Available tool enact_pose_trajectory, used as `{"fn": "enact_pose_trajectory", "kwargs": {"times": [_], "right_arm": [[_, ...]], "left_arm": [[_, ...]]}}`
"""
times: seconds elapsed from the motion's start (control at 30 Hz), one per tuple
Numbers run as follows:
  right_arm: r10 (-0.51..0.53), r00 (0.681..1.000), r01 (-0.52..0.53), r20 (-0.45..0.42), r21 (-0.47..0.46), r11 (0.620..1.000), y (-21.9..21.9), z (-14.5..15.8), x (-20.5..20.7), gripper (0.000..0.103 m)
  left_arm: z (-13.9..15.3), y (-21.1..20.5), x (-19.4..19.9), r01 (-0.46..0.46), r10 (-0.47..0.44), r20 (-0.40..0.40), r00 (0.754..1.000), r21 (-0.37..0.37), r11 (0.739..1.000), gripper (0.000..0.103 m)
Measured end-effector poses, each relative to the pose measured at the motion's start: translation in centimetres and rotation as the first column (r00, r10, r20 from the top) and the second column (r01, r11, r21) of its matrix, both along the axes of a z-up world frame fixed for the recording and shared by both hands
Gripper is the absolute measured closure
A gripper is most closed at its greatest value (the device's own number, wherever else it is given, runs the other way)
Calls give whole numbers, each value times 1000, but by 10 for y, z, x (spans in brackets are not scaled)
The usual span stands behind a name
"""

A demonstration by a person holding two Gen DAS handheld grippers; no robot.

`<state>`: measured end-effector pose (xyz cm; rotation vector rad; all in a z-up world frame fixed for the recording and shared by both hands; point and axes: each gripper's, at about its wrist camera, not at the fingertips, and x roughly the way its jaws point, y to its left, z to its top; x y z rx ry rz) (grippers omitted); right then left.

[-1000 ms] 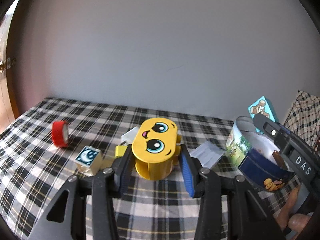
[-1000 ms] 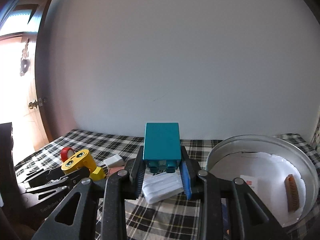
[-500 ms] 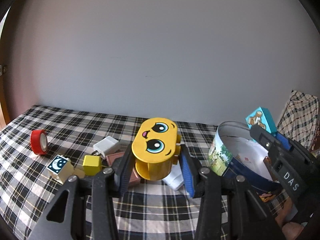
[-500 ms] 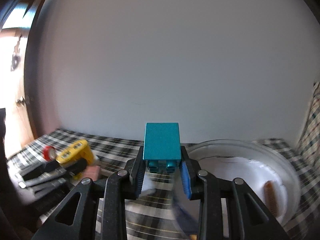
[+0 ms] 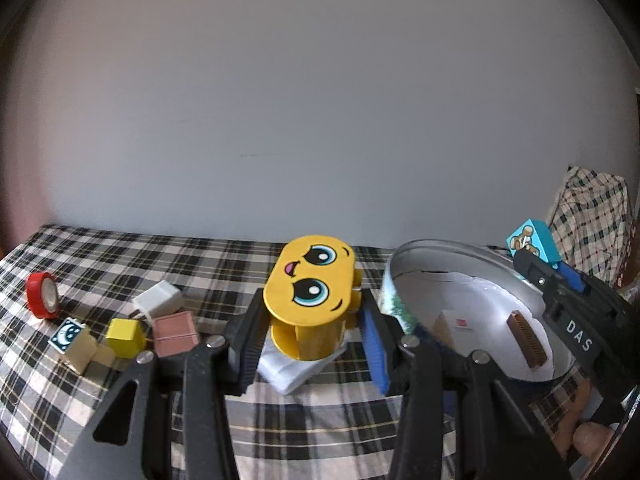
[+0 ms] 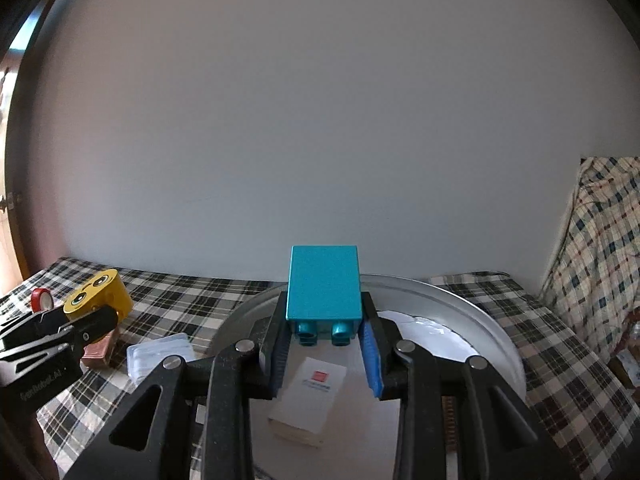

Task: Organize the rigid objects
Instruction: 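Carry the teal block and yellow face box over the tin with both tools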

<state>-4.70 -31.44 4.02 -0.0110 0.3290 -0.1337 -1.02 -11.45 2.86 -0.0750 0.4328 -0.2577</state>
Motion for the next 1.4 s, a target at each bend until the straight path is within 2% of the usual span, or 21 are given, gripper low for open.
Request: {"fn": "enact_pose_trajectory", "kwargs": {"times": [0.4,0.67,0.87,1.4], "right_arm": [[-81,997,81,-5,1,997,-36,3,2,69],[-148,988,148,-38,-18,989,-67,-2,9,69],[-186,981,186,-60,0,983,-90,-6,16,69],[-230,965,232,-127,-3,973,-106,-11,29,69]], "left_arm": [[3,-52,5,68,-68,11,998,8,998,60],[2,-84,10,100,-100,9,995,24,995,60],[3,-110,10,131,-131,-4,991,33,991,60],[-5,-149,11,201,-197,-57,979,86,976,60]]}}
